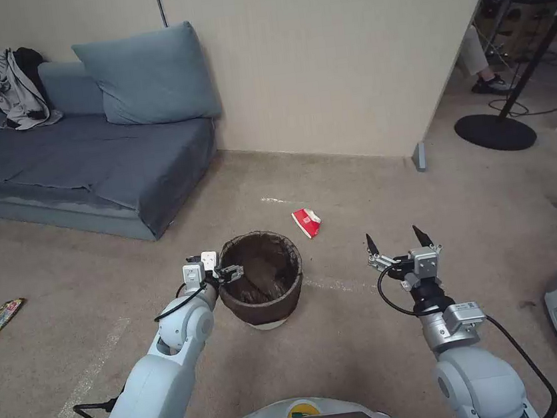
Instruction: Pick up the trash bin, then pick up the garbage from the floor and place it into the trash bin.
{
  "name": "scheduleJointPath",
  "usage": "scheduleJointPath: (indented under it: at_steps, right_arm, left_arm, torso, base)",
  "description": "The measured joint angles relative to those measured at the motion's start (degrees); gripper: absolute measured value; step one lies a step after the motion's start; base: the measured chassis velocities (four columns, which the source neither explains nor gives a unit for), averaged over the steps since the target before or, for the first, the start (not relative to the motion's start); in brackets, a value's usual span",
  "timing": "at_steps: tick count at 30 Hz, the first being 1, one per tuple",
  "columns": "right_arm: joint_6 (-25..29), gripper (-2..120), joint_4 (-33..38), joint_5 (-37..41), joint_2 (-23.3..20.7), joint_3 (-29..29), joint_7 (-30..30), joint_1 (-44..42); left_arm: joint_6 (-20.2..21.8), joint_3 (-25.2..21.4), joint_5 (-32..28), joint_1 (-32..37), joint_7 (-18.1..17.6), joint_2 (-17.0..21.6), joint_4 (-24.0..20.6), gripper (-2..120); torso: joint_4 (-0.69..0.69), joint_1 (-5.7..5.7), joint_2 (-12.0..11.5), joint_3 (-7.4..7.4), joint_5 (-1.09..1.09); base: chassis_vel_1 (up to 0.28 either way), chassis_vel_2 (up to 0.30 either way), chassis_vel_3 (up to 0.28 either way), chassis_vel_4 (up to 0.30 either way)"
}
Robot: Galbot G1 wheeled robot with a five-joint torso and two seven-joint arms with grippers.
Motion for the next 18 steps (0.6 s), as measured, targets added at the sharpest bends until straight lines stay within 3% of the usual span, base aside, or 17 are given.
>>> scheduleJointPath:
  at_steps: [8, 13, 18]
  right_arm:
    - [0.0, 100, 0.0, 0.0, -0.2, 0.0, 0.0, -0.1]
    - [-0.1, 100, 0.0, 0.0, -0.4, 0.0, 0.0, -0.1]
    - [-0.1, 100, 0.0, 0.0, -0.5, -0.1, 0.0, 0.1]
  left_arm:
    - [1.2, -0.6, -0.9, 0.3, -0.4, -0.3, 0.3, 99]
    - [2.4, -0.7, -1.1, 0.4, -0.5, -0.6, 0.8, 93]
    - [2.5, -0.7, -1.3, 0.3, -0.4, -0.6, 1.7, 72]
  torso:
    - [0.0, 0.0, 0.0, 0.0, 0.0]
    - [0.0, 0.0, 0.0, 0.0, 0.0]
    - [0.0, 0.0, 0.0, 0.0, 0.0]
  base:
    - [0.0, 0.0, 0.0, 0.0]
    - [0.0, 0.0, 0.0, 0.0]
    - [0.0, 0.0, 0.0, 0.0]
